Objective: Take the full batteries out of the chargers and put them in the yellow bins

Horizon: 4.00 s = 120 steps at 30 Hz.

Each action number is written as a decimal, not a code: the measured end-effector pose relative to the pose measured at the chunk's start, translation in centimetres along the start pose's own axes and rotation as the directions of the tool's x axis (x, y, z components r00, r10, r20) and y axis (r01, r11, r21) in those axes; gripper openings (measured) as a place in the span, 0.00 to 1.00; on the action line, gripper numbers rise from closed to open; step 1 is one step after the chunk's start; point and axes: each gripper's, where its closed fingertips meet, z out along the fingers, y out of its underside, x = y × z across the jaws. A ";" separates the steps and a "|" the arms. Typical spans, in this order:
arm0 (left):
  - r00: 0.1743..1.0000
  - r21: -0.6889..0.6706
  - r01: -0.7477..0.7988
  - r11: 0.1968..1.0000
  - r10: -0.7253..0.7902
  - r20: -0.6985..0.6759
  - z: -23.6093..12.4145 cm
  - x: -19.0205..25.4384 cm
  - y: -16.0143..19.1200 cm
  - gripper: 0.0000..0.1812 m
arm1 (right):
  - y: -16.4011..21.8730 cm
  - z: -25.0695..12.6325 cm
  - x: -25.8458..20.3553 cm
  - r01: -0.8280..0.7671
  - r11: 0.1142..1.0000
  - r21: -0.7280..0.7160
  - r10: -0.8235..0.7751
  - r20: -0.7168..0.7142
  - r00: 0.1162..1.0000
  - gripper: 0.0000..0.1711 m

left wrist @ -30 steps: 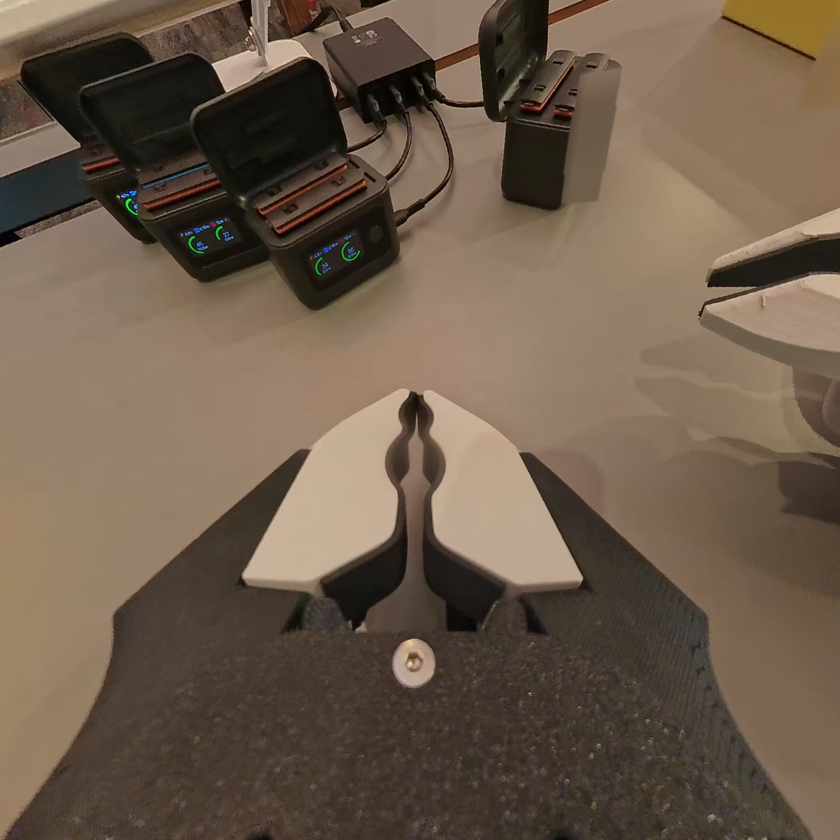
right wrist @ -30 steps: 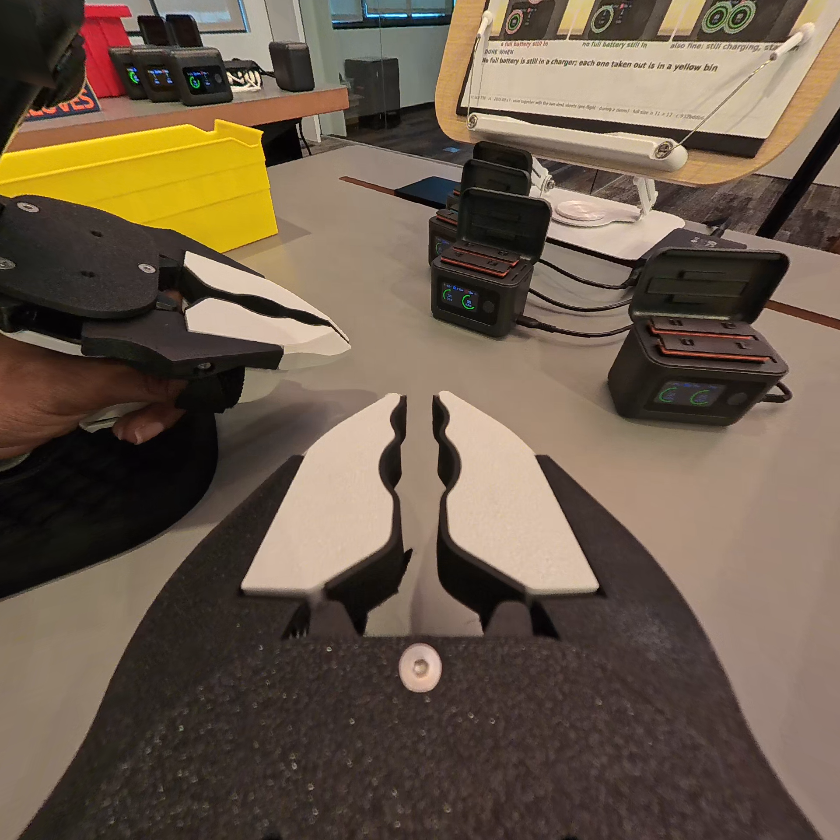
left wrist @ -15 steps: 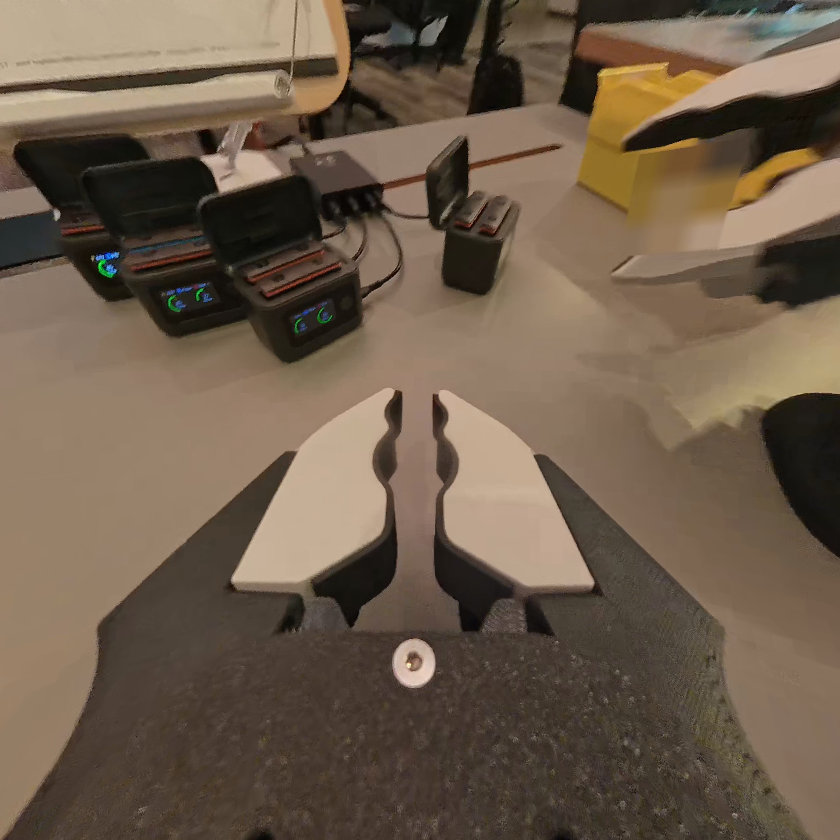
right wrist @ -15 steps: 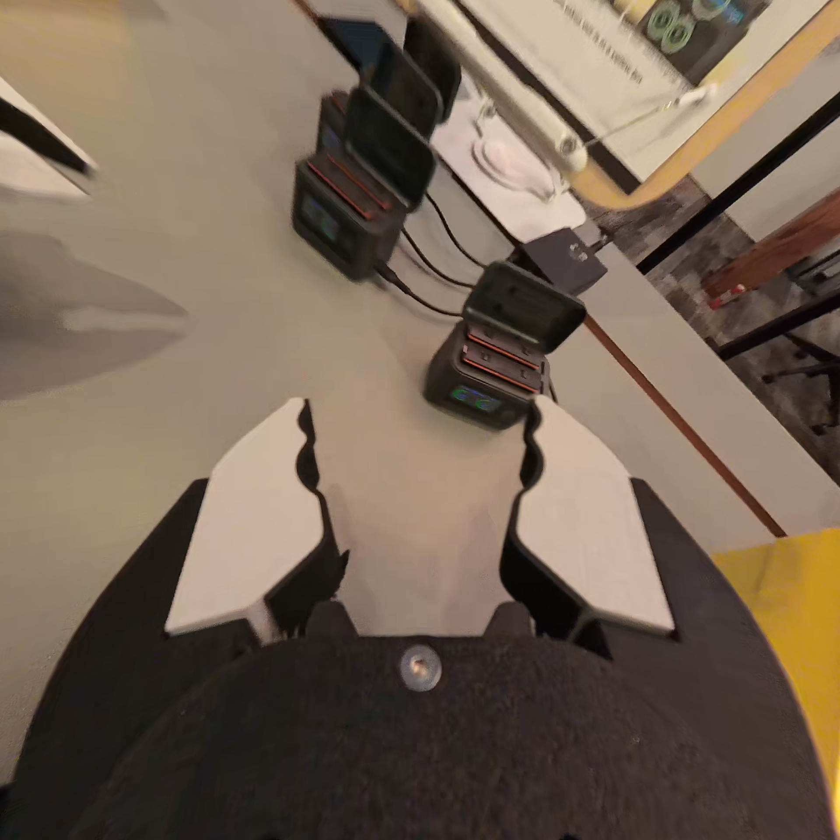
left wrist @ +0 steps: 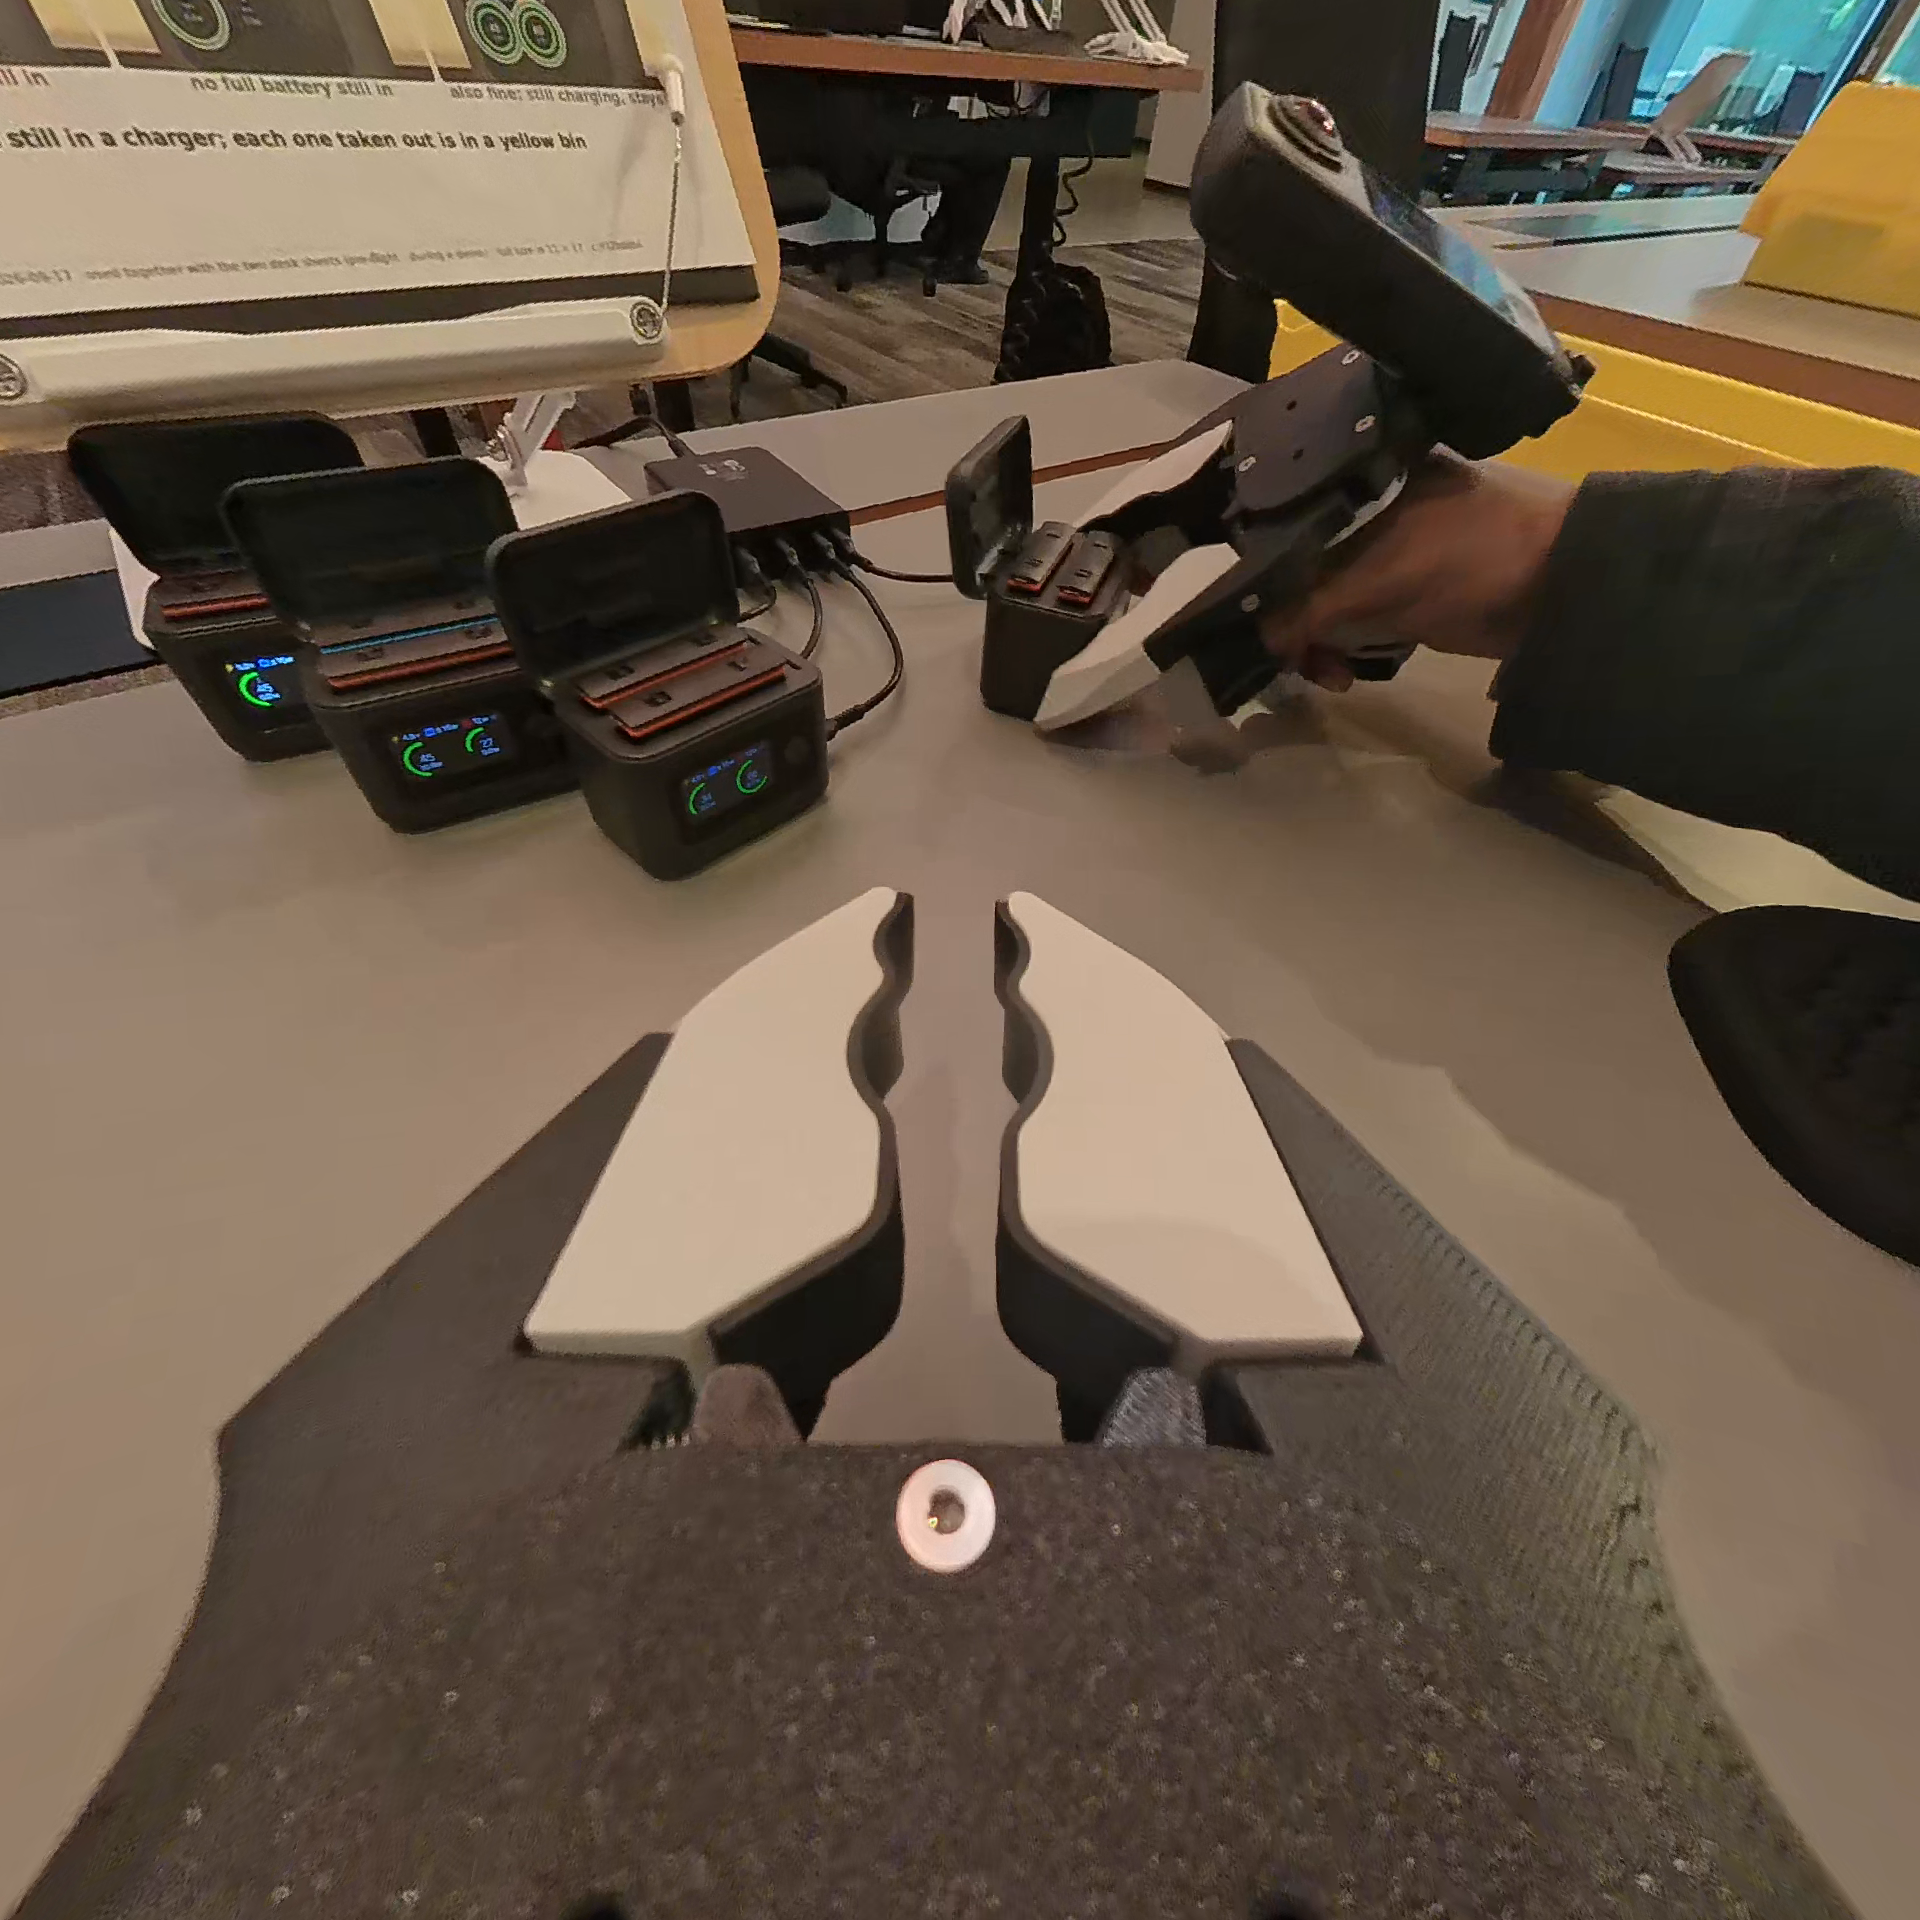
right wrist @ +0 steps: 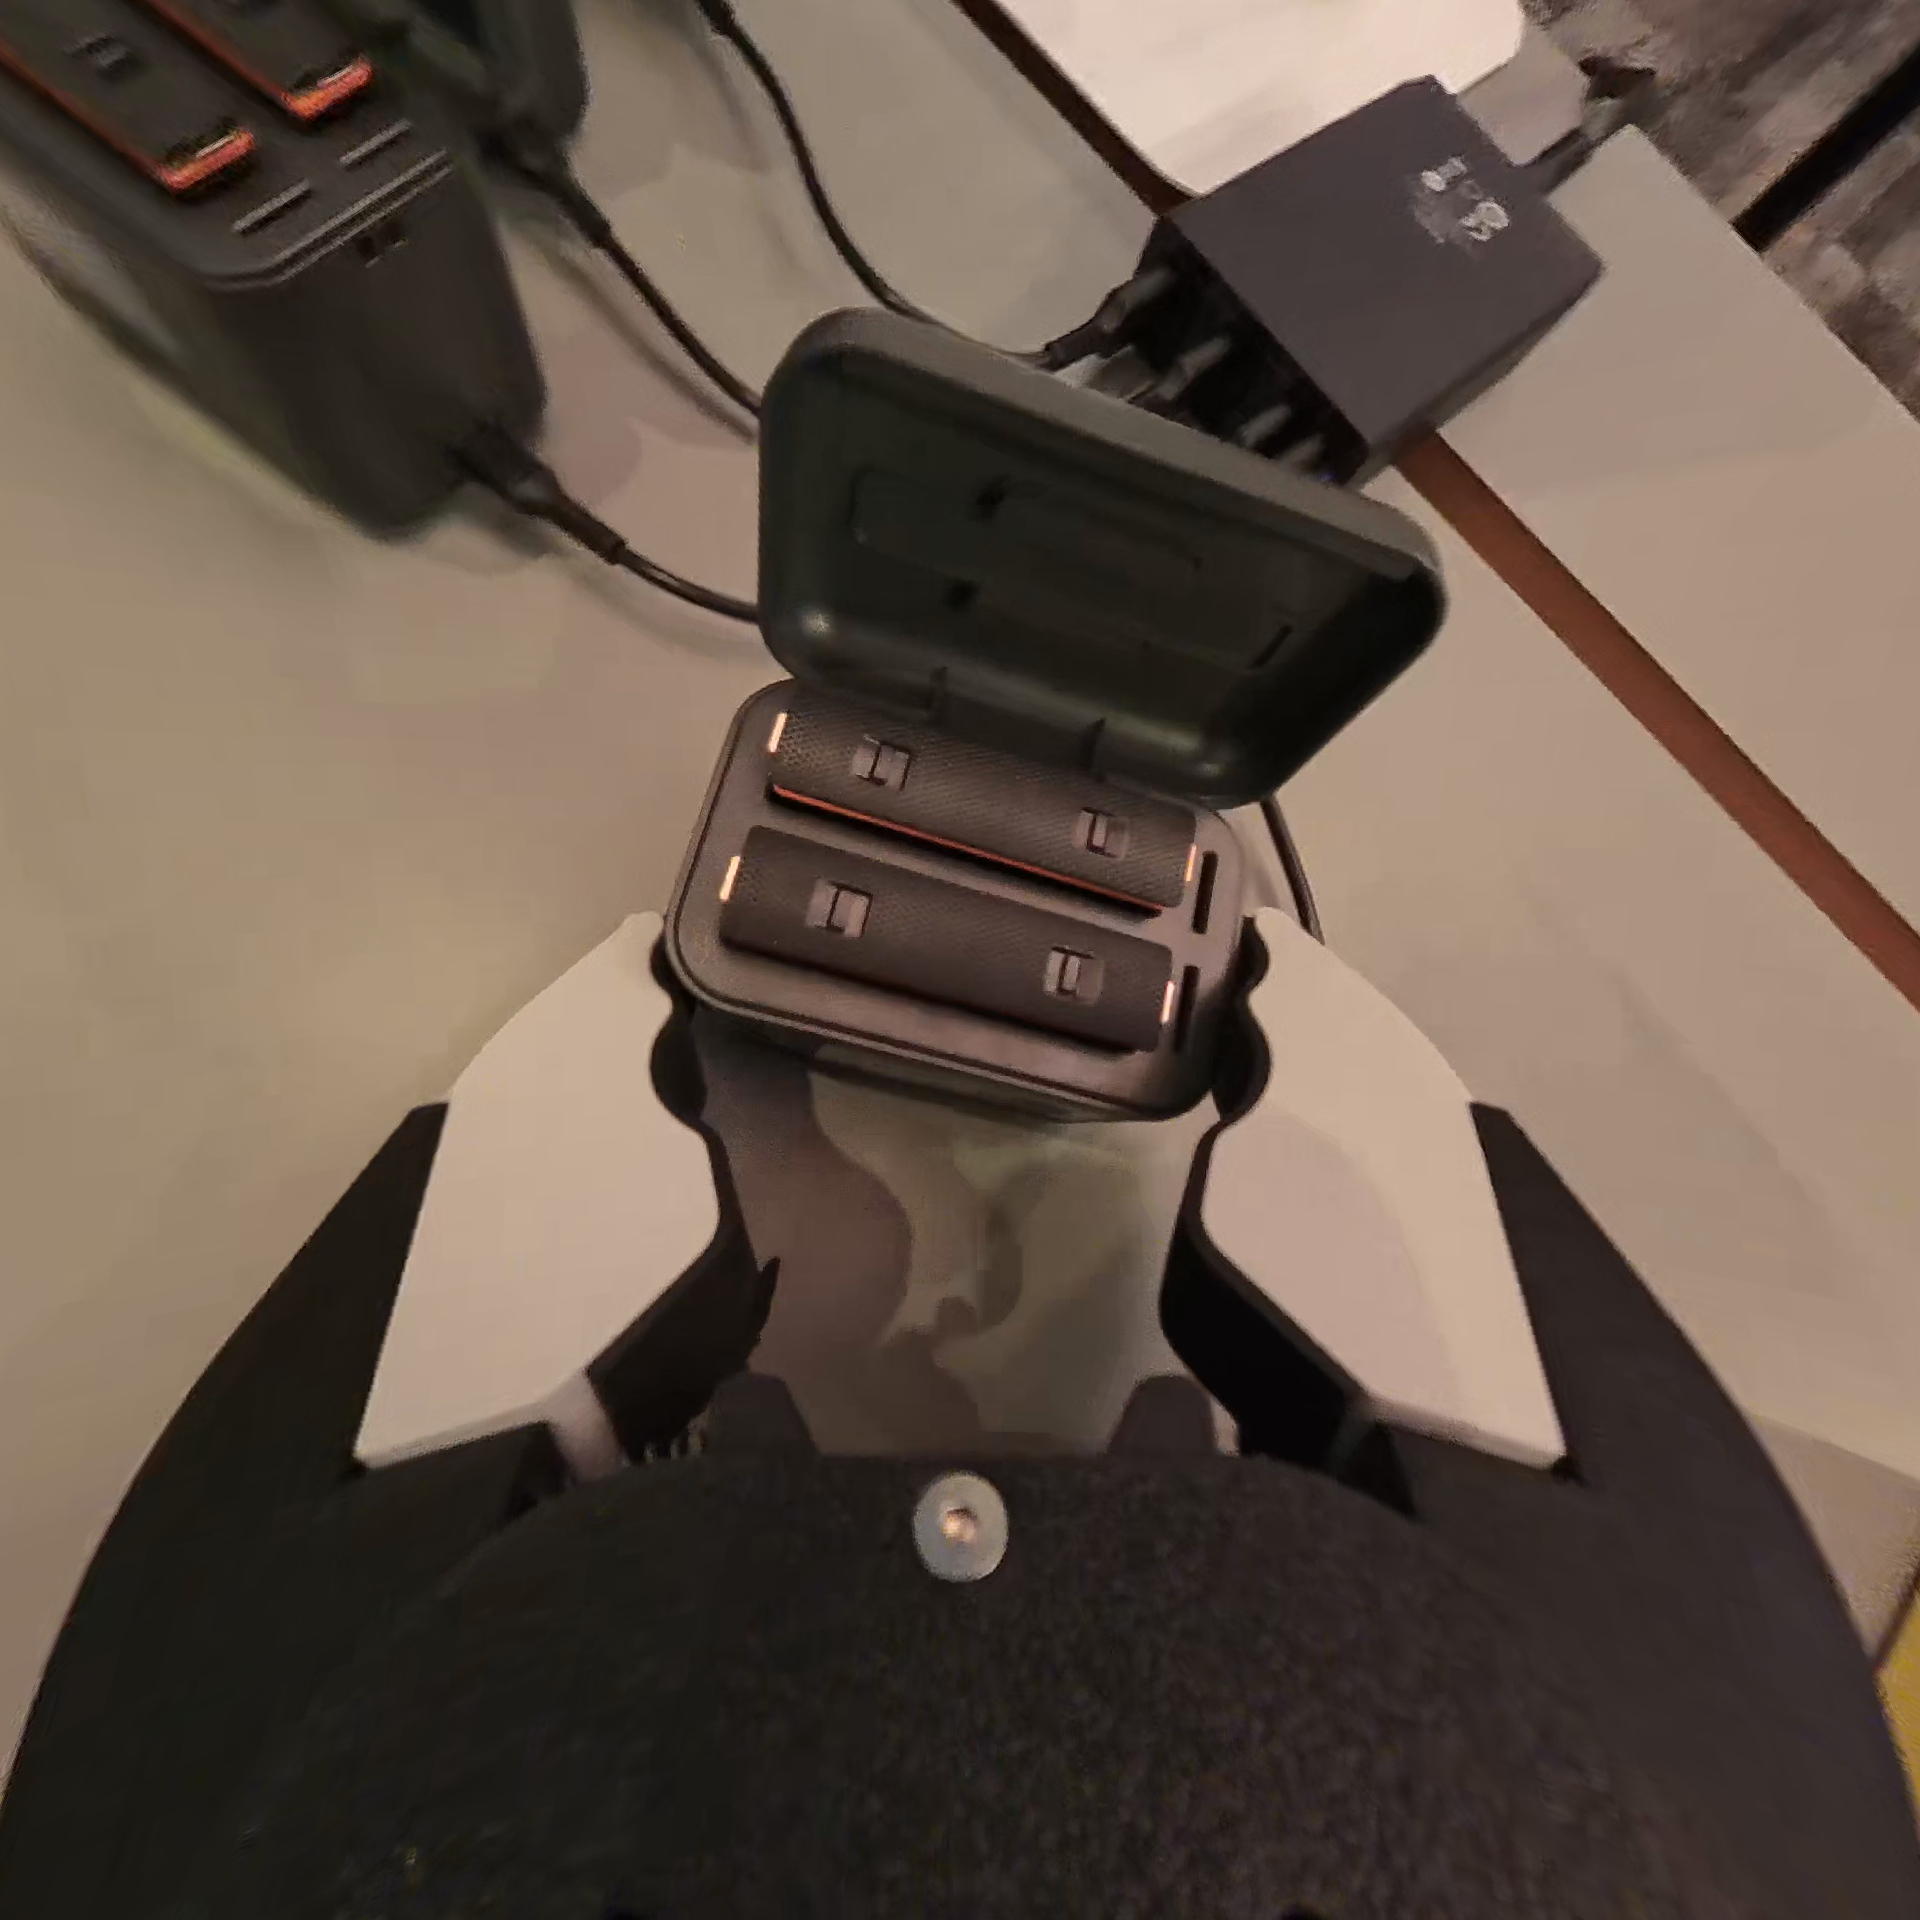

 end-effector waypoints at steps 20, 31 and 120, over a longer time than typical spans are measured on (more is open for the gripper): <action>1.000 -0.003 -0.015 1.000 0.016 0.015 0.0 -0.3 0.1 0.05 | -2.6 2.0 -0.8 -0.362 0.932 0.035 0.340 -0.434 0.834 0.56; 0.994 -0.032 -0.007 0.999 0.010 0.107 -0.1 -1.8 0.5 0.02 | -4.6 -8.6 -4.1 -0.338 0.891 0.302 0.426 -0.299 0.854 0.44; 0.902 -0.246 -0.229 0.942 0.301 0.310 4.3 -10.7 2.7 0.00 | -3.3 -8.3 -10.1 -0.190 0.894 0.405 0.329 -0.307 0.893 0.00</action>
